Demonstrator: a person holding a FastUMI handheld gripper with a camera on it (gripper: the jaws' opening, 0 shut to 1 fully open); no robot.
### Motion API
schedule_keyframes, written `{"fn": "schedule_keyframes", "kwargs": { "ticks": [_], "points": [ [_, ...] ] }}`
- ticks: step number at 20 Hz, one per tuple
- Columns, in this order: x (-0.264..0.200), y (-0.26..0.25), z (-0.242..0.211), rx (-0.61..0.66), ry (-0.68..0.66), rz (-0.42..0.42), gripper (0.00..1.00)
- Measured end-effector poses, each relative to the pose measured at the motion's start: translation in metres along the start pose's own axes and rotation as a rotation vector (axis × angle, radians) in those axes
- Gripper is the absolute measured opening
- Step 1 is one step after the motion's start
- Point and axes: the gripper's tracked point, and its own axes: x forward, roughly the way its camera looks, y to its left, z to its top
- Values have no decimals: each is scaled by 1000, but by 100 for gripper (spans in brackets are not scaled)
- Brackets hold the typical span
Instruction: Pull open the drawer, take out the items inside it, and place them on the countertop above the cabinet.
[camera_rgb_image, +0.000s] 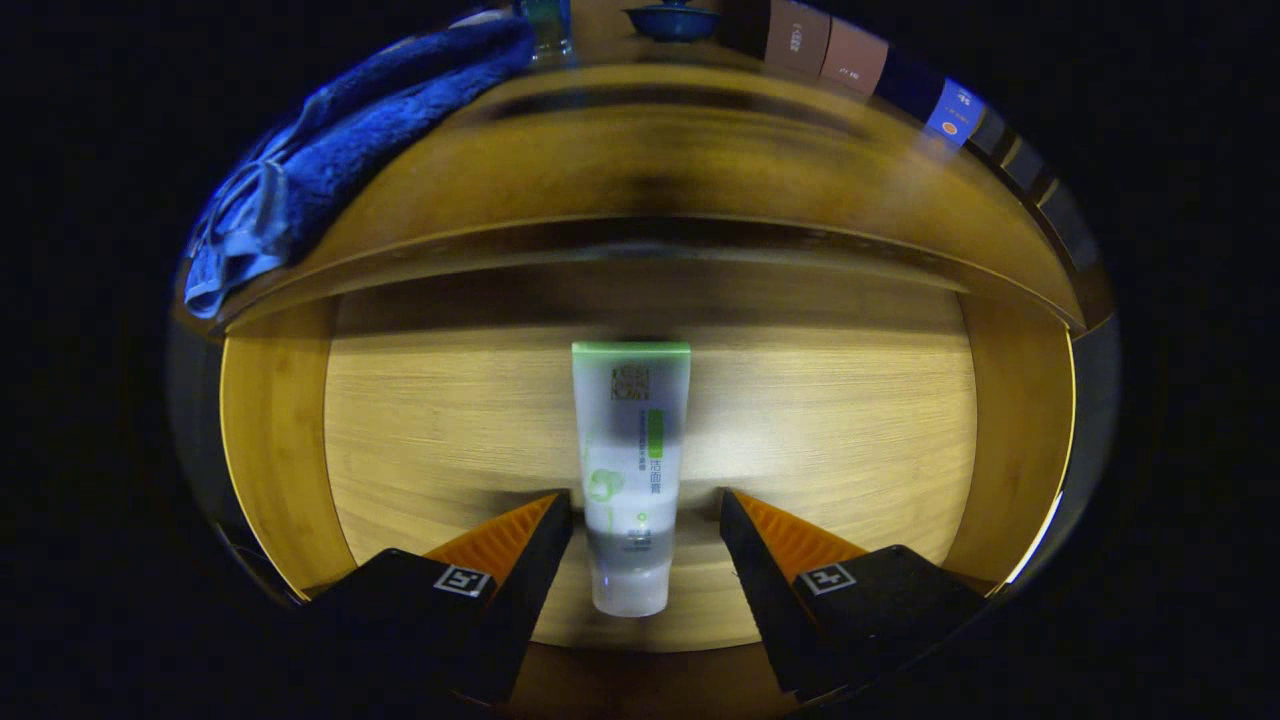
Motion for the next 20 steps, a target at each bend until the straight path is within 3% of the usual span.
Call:
{"fn": "schedule_keyframes", "kwargs": {
  "ticks": [2, 6, 8, 14, 17, 20],
  "points": [
    [2, 2, 3, -7, -3, 4, 91],
    [3, 7, 7, -18, -27, 8, 56],
    [2, 5, 8, -22, -28, 9, 48],
    [-14, 8, 14, -19, -101, 28, 48],
    [-34, 11, 2, -1, -118, 82, 48],
    [-74, 6, 0, 35, -225, 111, 48]
  ]
}}
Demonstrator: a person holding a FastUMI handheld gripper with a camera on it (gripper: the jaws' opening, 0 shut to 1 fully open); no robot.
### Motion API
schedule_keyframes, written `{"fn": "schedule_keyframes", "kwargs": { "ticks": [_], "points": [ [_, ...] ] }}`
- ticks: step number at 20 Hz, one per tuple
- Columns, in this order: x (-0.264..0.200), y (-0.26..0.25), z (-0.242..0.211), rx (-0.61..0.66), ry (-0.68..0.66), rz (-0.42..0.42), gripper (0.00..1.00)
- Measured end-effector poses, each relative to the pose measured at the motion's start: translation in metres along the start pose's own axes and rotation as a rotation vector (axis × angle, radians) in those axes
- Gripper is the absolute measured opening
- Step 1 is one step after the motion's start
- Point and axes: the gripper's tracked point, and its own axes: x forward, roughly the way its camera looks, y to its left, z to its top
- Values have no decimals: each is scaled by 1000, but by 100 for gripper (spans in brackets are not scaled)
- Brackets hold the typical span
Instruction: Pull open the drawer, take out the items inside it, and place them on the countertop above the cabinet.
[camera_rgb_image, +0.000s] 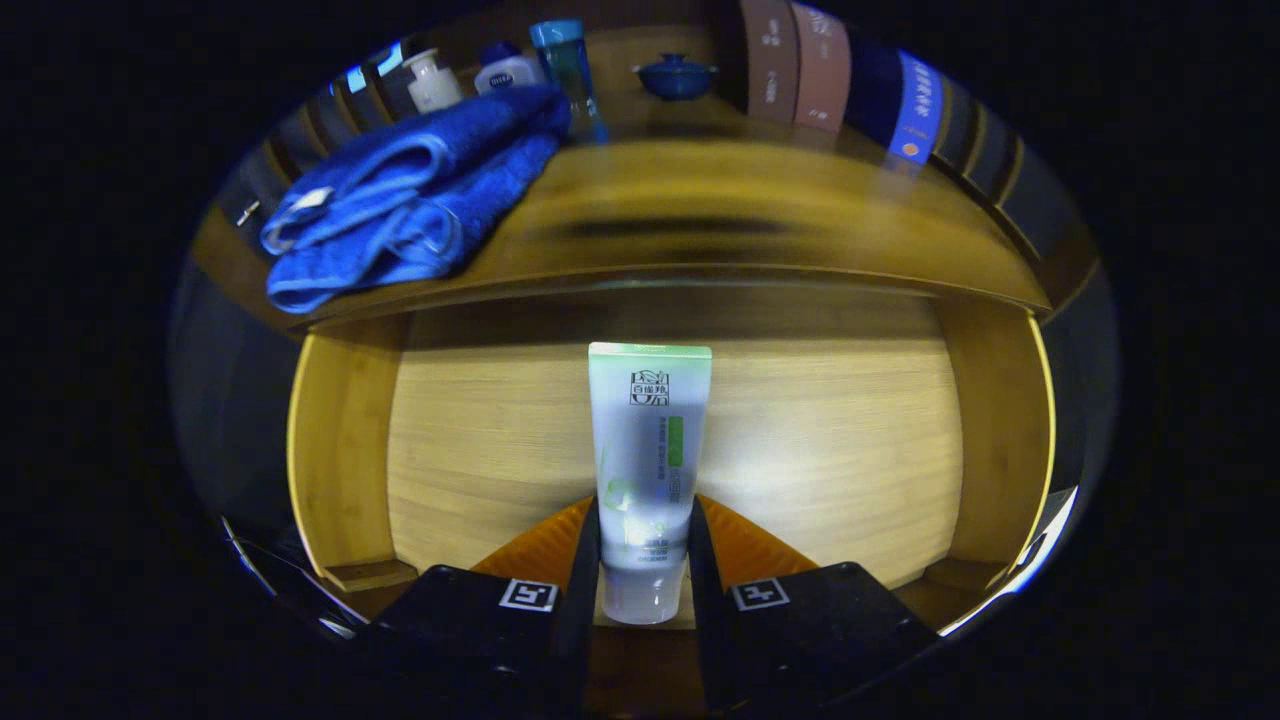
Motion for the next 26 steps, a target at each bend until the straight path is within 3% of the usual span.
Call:
{"fn": "schedule_keyframes", "kwargs": {
  "ticks": [7, 12, 18, 26],
  "points": [
    [-61, -3, 77, -3, -246, 16, 48],
    [-53, -1, 163, -1, -297, 25, 48],
    [1, -2, 212, -9, -231, -11, 48],
    [39, -10, 218, 0, -160, -57, 48]
  ]
}}
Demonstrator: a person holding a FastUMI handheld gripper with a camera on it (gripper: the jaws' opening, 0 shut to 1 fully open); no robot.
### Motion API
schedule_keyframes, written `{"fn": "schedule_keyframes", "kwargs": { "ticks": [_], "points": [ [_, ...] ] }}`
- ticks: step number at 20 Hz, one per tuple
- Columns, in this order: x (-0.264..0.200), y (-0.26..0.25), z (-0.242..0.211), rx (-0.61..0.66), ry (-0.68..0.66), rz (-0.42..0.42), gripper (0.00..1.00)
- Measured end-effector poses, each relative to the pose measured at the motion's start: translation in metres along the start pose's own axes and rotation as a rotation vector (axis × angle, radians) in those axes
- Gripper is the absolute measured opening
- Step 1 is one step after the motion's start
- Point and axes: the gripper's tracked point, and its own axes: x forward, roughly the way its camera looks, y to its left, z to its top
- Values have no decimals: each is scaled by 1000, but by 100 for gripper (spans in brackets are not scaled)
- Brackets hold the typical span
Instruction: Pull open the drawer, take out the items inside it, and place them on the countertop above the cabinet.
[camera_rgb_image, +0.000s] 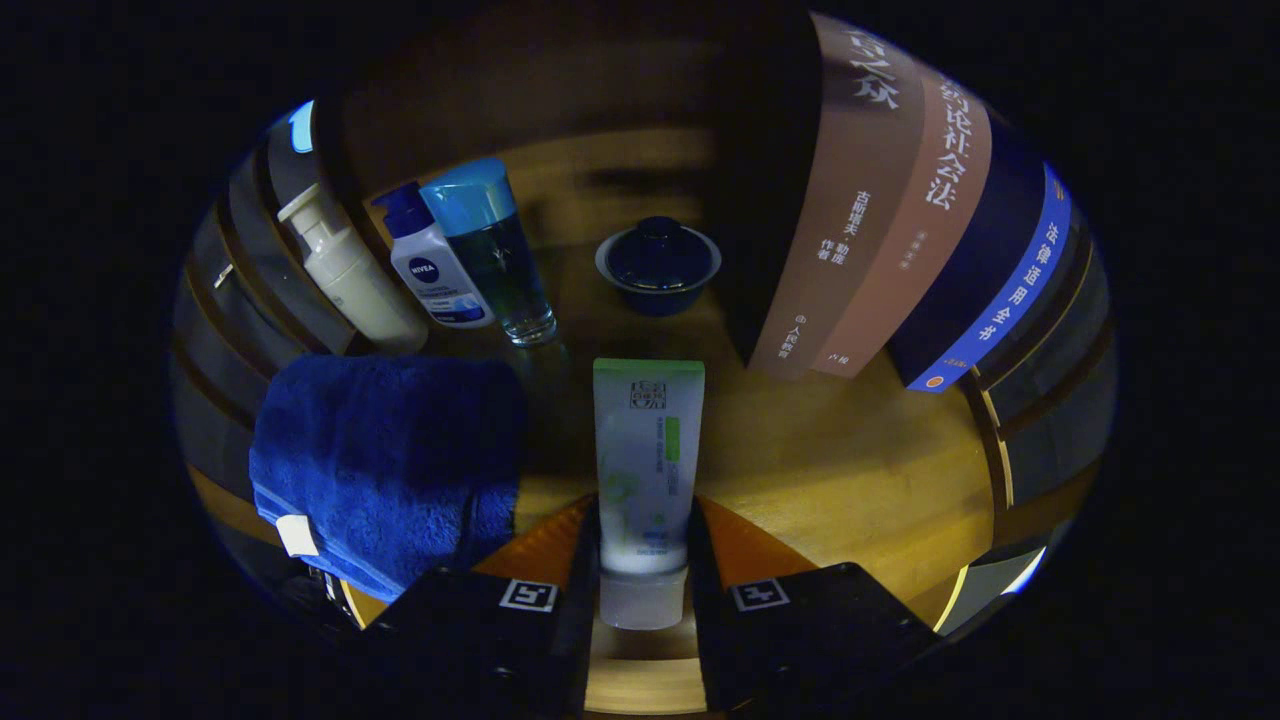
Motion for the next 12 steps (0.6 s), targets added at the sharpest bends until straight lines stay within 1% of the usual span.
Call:
{"fn": "schedule_keyframes", "kwargs": {
  "ticks": [1, 4, 9, 12],
  "points": [
    [1, 3, 1, 2, -4, 11, 48],
    [-1, 3, 3, 19, -20, 22, 55],
    [-12, 1, 6, 17, -43, 18, 100],
    [-28, -1, 7, 33, -76, 22, 100]
  ]
}}
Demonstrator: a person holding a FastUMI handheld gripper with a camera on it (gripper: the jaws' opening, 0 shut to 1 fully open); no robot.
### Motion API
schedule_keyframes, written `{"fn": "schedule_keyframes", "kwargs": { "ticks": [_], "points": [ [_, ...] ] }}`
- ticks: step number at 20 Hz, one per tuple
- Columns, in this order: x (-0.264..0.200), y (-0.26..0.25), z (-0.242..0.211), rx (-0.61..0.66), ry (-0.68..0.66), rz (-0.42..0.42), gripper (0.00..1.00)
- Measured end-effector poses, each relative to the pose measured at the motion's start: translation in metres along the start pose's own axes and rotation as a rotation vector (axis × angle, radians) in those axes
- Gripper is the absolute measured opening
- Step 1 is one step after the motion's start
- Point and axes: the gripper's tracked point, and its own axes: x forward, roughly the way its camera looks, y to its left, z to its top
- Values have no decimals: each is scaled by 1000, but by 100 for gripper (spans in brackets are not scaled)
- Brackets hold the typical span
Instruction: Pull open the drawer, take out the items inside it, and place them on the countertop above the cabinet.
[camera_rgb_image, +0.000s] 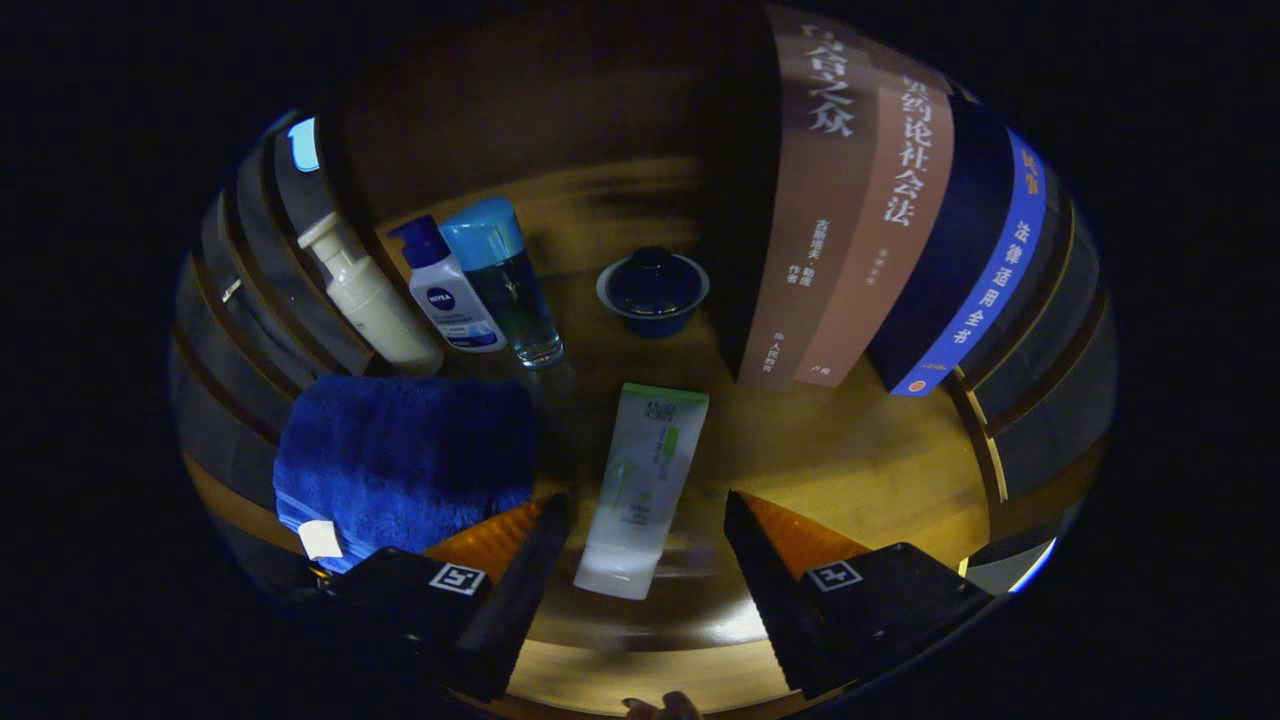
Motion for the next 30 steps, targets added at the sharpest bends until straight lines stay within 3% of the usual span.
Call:
{"fn": "schedule_keyframes", "kwargs": {
  "ticks": [6, 14, 19, 25, 30],
  "points": [
    [-58, 10, -22, 45, -144, 83, 100],
    [-180, 12, -70, 4, -519, 119, 100],
    [-246, 10, -137, -26, -732, 117, 99],
    [-229, 1, -253, 4, -784, 99, 99],
    [-185, -7, -310, 4, -728, 57, 99]
  ]
}}
